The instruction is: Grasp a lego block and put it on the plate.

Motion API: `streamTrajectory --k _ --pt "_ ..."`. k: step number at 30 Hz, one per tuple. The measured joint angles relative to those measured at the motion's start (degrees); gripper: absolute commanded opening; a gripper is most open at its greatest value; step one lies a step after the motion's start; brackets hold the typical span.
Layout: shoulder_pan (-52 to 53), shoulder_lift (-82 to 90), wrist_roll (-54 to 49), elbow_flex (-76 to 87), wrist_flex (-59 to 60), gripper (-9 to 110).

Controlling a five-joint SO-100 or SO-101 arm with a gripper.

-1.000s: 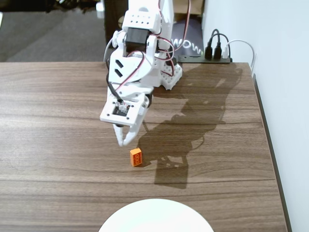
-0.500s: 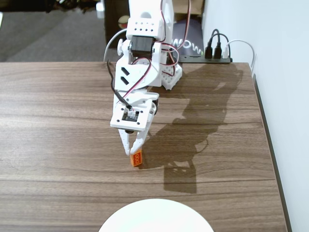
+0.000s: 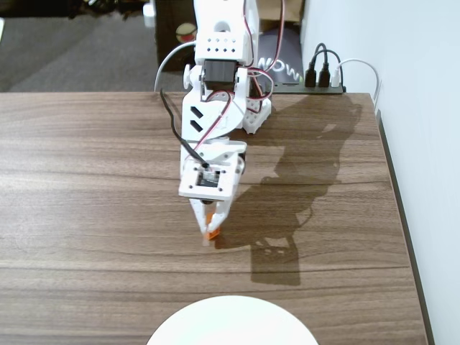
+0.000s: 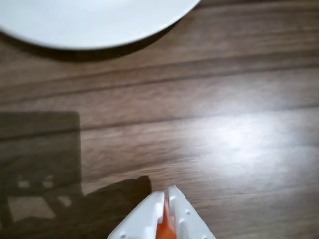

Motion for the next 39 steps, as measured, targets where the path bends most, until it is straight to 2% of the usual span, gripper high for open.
streamTrajectory --k 10,15,22,30,39 --pt "-0.7 2.4 0.9 0.7 0.4 1" --pt "-1.6 8.0 2.4 0.7 6.8 1" --pt "-2.5 16.7 3.7 -0.2 22.1 1" --pt "-0.2 21.9 4.0 -1.4 34.4 1" --pt "4.6 22.6 2.3 -1.4 35.4 2"
